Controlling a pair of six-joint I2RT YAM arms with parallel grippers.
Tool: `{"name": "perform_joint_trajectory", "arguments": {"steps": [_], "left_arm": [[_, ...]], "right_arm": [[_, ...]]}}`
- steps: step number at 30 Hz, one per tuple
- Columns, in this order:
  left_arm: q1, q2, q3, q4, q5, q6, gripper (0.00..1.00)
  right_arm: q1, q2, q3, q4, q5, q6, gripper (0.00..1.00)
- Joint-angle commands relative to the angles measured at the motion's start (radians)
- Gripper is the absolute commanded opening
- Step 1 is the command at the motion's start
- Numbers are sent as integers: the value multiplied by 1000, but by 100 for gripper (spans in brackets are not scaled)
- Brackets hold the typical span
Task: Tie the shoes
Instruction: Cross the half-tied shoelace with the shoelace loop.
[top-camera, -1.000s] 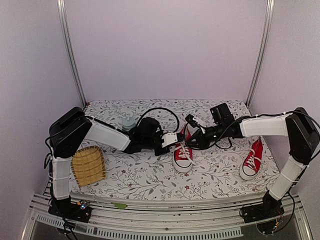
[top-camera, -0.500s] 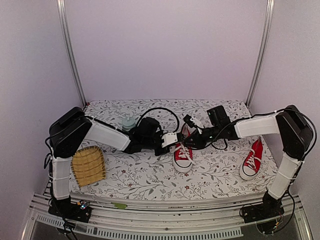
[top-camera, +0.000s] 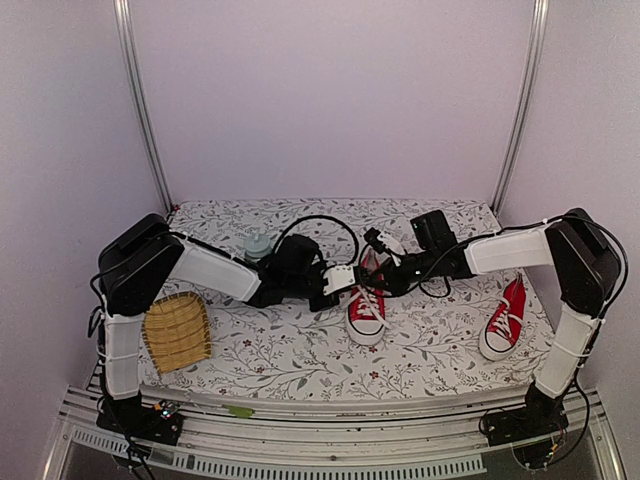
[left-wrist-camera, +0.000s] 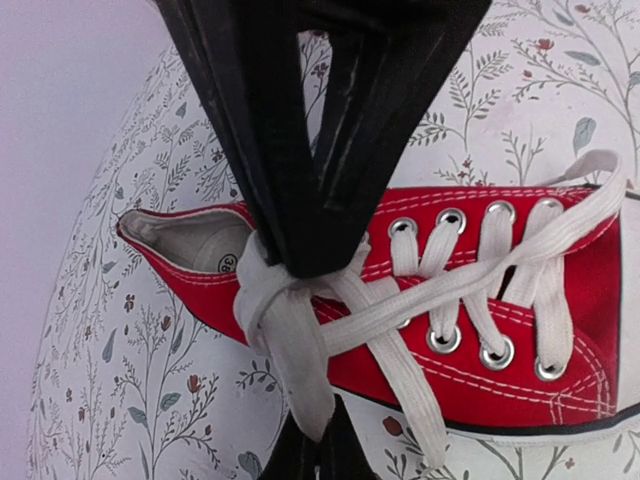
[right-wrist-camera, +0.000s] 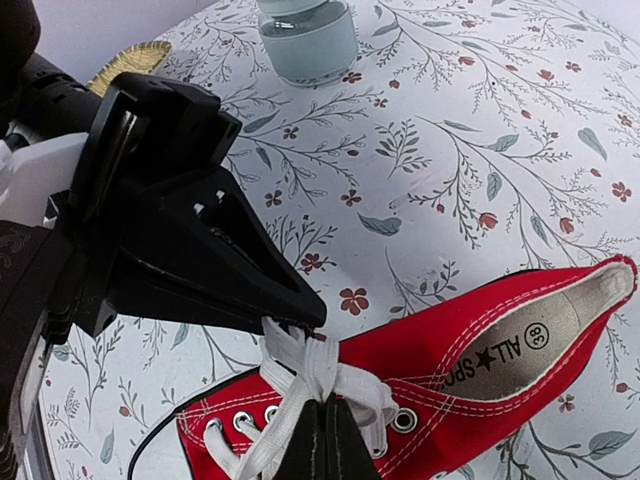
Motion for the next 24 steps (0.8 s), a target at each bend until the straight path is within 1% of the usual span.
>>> {"name": "perform_joint_trajectory", "arguments": {"steps": [1, 3, 4, 5, 7, 8, 11, 14, 16, 24], "left_arm": [[-10, -36, 7, 5, 8, 44, 0], [-9, -39, 9, 1, 8, 65, 0], [-7, -39, 11, -1, 8, 73, 4], [-6, -37, 12, -3, 5, 83, 15], [-5, -32, 13, -5, 6, 120, 31], [-5, -30, 14, -2, 7, 136, 36], [-6, -17, 33, 14, 30, 156, 45], [-6, -5, 48, 36, 83, 145, 50], [-7, 6, 52, 45, 111, 146, 51], [-7, 39, 43, 112, 134, 182, 49]], "right_arm": [[4, -30, 1, 8, 31, -14, 1], [5, -37, -1, -4, 29, -22, 1], [3, -39, -1, -10, 25, -25, 1], [2, -43, 0, -17, 16, -30, 1], [1, -49, 1, -30, -5, -39, 1], [1, -50, 2, -38, -19, -47, 1], [0, -58, -1, -44, -56, -57, 1], [-3, -63, 1, -50, -65, -60, 1], [-6, -66, 1, -52, -71, -62, 1], [-12, -73, -5, -62, -76, -70, 1]]}}
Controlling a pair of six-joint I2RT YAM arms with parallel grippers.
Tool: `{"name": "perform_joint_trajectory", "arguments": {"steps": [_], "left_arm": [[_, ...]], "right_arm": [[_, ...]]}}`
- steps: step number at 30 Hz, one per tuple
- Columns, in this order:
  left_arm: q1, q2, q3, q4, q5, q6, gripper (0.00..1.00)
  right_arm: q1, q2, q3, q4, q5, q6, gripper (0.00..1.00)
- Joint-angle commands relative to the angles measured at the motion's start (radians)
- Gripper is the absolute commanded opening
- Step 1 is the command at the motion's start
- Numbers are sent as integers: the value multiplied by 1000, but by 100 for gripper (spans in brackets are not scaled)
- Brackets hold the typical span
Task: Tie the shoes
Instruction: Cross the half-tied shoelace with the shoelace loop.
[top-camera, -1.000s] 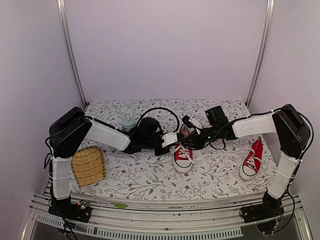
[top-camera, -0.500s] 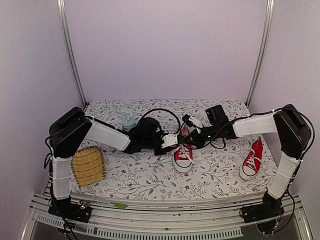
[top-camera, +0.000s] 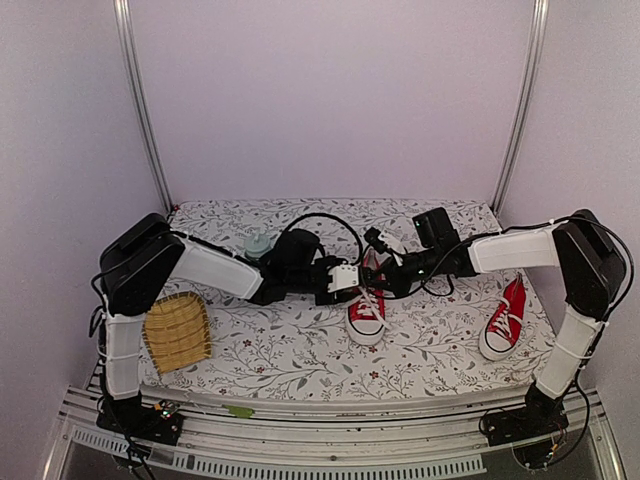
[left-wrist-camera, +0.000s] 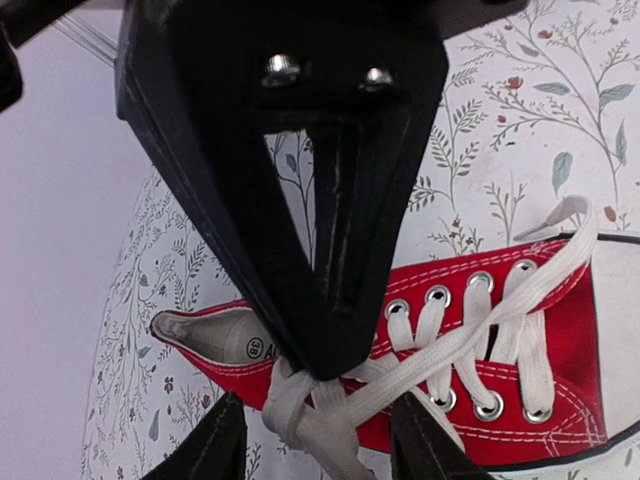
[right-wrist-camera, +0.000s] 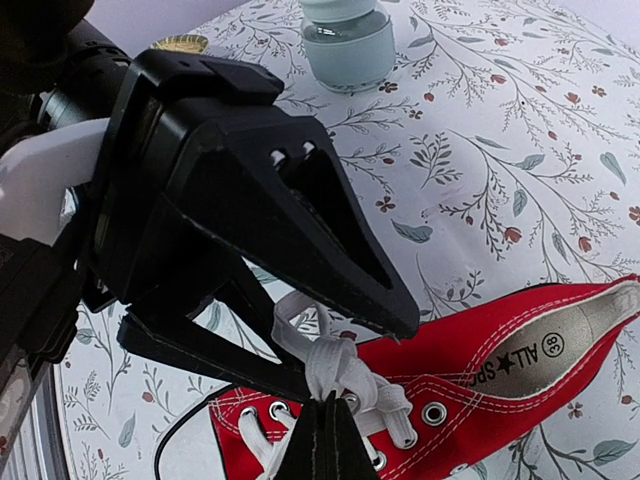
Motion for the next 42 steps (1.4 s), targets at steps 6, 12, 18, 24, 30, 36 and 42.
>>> {"name": "perform_joint_trajectory", "arguments": {"steps": [6, 12, 18, 24, 30, 36, 42], "left_arm": [[-10, 39, 3, 113, 37, 18, 44], [-11, 33, 4, 134, 42, -26, 31], [-12, 34, -5, 150, 39, -48, 19], [-11, 38, -7, 160, 37, -70, 7], [-11, 38, -19, 174, 26, -73, 0], [-11, 40, -24, 186, 24, -78, 0], [-9, 41, -27, 192, 26, -85, 0]], "right_arm": [[-11, -44, -5, -23, -37, -18, 1], [-14, -53, -8, -37, -34, -21, 1], [-18, -48, 1, -77, -71, -40, 1], [-19, -43, 14, -127, -116, -65, 1], [-57, -48, 28, -148, -199, -73, 18], [-105, -34, 33, -91, -281, 7, 14], [-103, -5, 14, -48, -290, 47, 5]]}}
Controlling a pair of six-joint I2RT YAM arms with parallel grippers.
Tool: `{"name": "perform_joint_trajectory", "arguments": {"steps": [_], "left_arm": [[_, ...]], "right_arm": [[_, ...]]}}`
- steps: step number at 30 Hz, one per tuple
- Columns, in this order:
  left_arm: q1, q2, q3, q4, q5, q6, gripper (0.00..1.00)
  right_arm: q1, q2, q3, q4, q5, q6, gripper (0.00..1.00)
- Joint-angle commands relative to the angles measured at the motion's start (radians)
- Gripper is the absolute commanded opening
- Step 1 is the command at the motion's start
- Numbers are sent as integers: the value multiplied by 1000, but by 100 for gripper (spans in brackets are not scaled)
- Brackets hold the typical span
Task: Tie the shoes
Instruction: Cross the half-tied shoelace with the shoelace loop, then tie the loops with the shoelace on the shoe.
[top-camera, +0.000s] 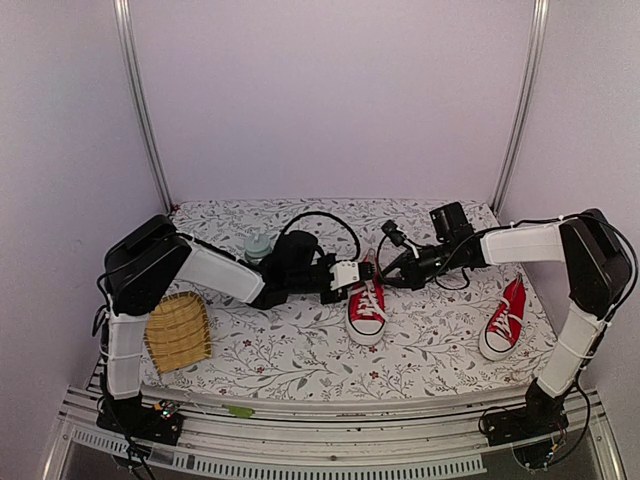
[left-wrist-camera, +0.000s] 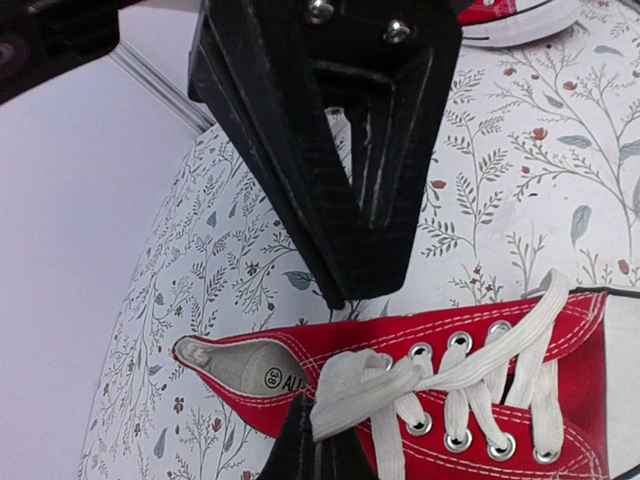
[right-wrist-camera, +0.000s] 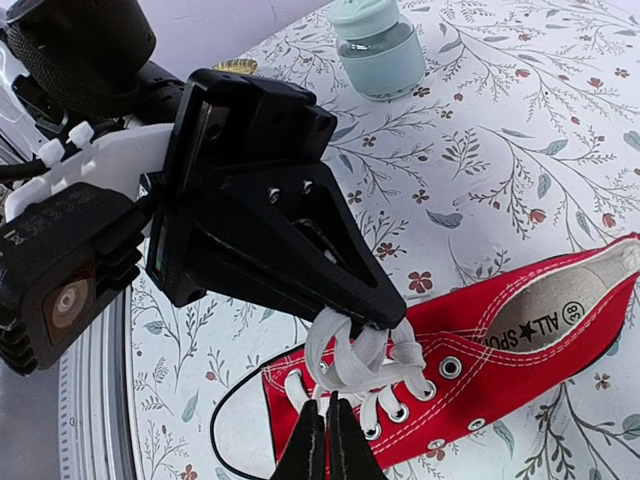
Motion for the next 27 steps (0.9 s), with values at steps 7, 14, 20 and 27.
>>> {"name": "perform_joint_trajectory", "arguments": {"steps": [7, 14, 20, 27], "left_arm": [[-6, 16, -11, 41, 0, -13, 6], [-4, 20, -13, 44, -2, -13, 9], [-5, 22, -17, 51, -2, -15, 10], [-2, 22, -29, 90, -31, -30, 17]], "right_arm": [[21, 51, 37, 46, -20, 33, 2], [28, 93, 77, 43, -14, 25, 2], [35, 128, 104, 43, 2, 20, 1], [36, 157, 126, 34, 33, 17, 2]]}}
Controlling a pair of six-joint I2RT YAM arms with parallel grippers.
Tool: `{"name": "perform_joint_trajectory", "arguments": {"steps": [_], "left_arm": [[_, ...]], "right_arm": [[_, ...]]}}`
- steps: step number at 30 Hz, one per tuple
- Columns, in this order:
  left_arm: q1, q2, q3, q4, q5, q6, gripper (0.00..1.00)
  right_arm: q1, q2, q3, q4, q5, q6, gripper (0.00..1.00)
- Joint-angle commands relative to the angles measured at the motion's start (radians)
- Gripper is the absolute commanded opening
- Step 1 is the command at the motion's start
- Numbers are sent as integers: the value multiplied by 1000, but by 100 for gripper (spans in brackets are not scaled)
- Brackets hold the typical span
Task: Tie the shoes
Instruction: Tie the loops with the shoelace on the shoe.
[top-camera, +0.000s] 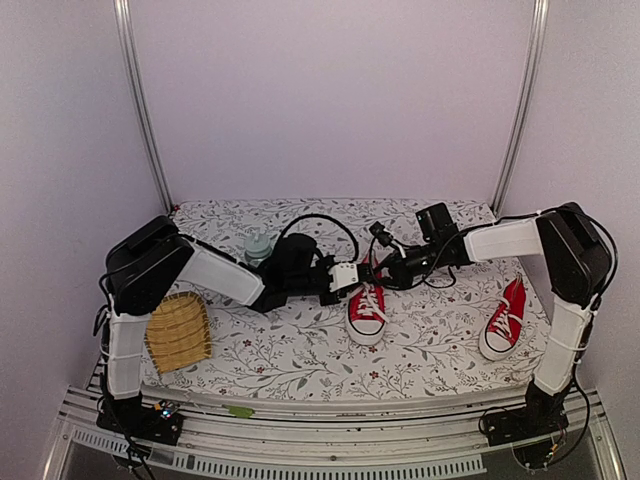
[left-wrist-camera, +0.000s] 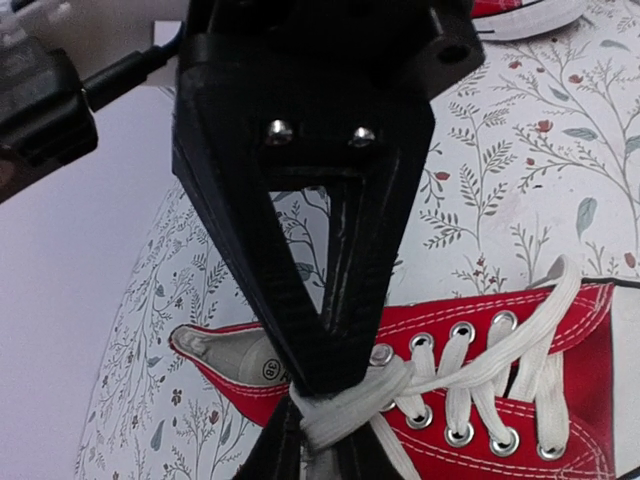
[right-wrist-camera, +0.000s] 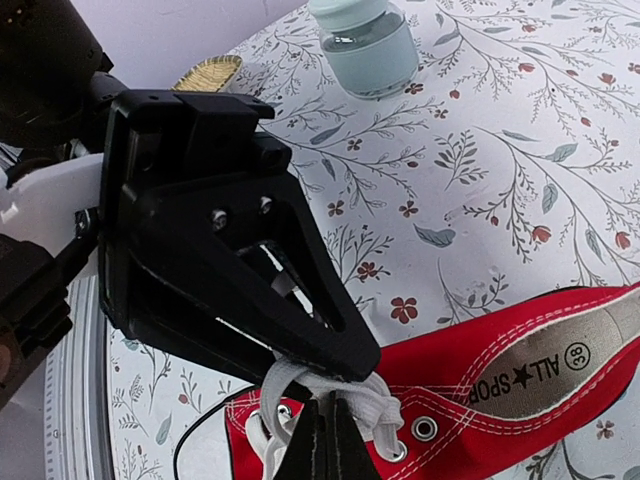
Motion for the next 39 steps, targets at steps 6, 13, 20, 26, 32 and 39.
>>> {"name": "perform_joint_trajectory", "arguments": {"steps": [6, 13, 20, 26, 32, 39], "left_arm": [[0, 9, -27, 65, -19, -21, 26], [-1, -1, -47, 113, -26, -42, 24], [-1, 2, -46, 134, -19, -59, 20], [-1, 5, -48, 134, -17, -59, 14], [0, 7, -47, 135, -18, -57, 10], [-1, 12, -42, 138, -9, -57, 5]], "right_arm": [[6, 27, 33, -32, 45, -23, 4], [6, -2, 14, -58, 8, -52, 9], [6, -13, 16, -58, -16, -59, 10], [6, -14, 30, -53, -51, -58, 12], [6, 11, 40, -38, -70, -35, 15], [6, 32, 55, 9, -38, 17, 17]]}}
